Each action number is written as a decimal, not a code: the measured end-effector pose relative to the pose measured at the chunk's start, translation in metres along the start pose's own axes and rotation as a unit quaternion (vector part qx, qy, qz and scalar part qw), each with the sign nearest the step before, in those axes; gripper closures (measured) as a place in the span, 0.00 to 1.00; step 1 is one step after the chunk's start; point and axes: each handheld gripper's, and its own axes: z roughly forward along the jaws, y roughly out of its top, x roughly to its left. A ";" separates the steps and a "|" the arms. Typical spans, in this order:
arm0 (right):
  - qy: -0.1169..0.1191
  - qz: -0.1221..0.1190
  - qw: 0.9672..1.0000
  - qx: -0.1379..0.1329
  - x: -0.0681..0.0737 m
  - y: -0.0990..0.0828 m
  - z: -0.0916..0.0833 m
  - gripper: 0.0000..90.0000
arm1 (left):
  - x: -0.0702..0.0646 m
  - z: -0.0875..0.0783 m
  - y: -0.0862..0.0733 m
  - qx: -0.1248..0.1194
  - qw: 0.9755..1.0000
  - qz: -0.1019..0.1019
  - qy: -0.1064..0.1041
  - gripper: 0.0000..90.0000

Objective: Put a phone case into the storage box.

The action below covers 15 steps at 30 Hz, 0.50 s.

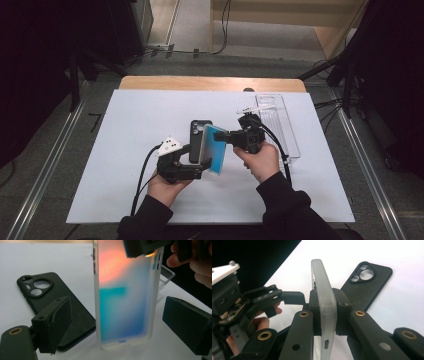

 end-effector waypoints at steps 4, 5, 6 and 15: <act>0.002 -0.014 1.000 0.005 0.000 -0.001 -0.004 0.86 | 0.004 -0.002 0.006 0.025 1.000 -0.001 -0.011 0.10; 0.002 -0.019 1.000 0.005 0.000 -0.001 -0.004 0.86 | 0.004 -0.003 0.008 0.026 1.000 -0.001 -0.014 0.10; 0.000 -0.023 1.000 0.006 0.000 -0.001 -0.005 0.86 | 0.006 -0.005 0.010 0.026 0.999 0.001 -0.022 0.10; 0.024 -0.061 0.998 0.013 -0.004 -0.003 -0.012 0.86 | 0.016 -0.020 0.025 0.070 0.996 0.003 -0.052 0.16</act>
